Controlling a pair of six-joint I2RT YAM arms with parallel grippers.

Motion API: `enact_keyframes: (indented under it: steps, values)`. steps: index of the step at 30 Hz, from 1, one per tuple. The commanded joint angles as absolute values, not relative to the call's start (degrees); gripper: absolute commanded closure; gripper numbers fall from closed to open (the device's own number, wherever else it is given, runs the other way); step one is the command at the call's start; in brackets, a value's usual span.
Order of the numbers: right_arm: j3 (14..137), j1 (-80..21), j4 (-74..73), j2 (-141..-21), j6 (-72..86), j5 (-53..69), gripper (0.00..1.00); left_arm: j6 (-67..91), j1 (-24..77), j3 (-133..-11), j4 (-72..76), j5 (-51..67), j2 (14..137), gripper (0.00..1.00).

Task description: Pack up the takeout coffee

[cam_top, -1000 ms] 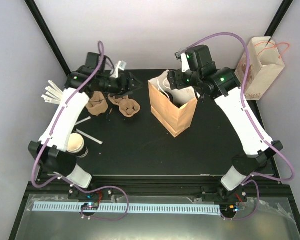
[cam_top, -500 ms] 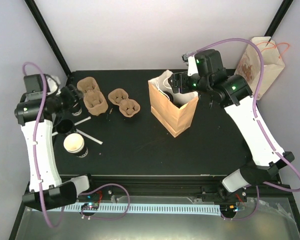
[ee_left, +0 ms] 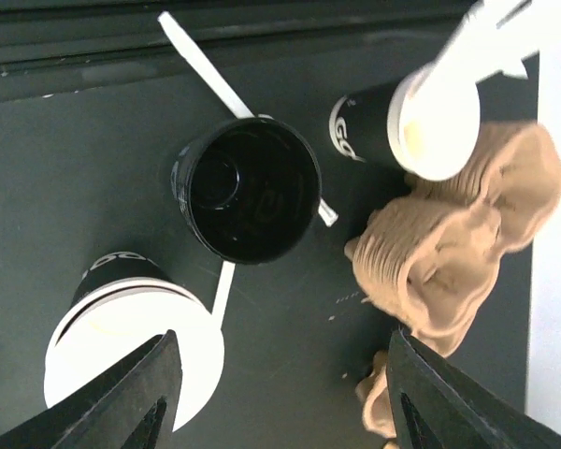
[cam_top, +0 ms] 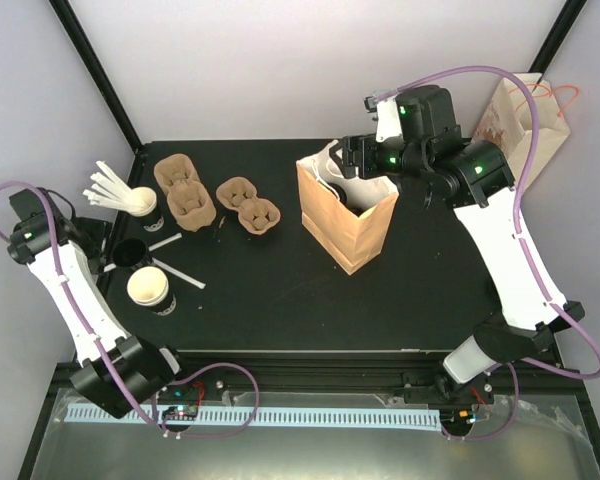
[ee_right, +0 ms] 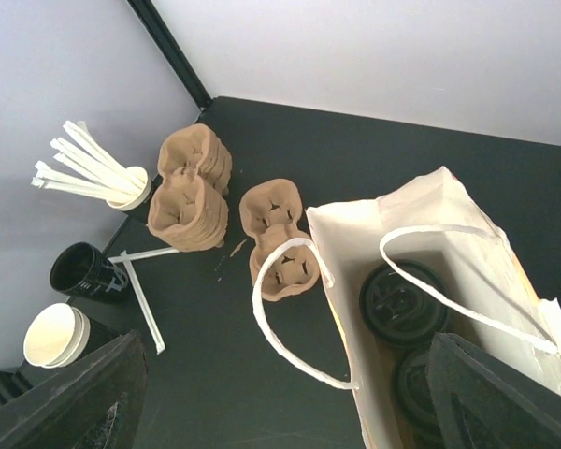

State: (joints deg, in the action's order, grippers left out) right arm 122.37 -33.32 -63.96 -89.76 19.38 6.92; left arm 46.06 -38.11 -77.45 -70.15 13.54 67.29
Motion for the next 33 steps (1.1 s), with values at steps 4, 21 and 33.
enact_keyframes:
  steps: [4, 21, 33]
  values:
    - [125.61, -32.99, -68.46, -90.76, 16.58, 10.04, 0.16, 58.46, -41.55, -75.45, -63.56, 11.29, 69.49, 0.39]
    - [128.61, -33.04, -71.85, -94.25, 17.68, 16.10, 0.16, 52.69, -41.48, -68.29, -46.38, -2.25, 75.62, 0.62]
    - [127.76, -33.05, -72.27, -93.52, 17.00, 15.83, 0.16, 52.35, -41.42, -69.34, -45.77, -1.83, 87.46, 0.98]
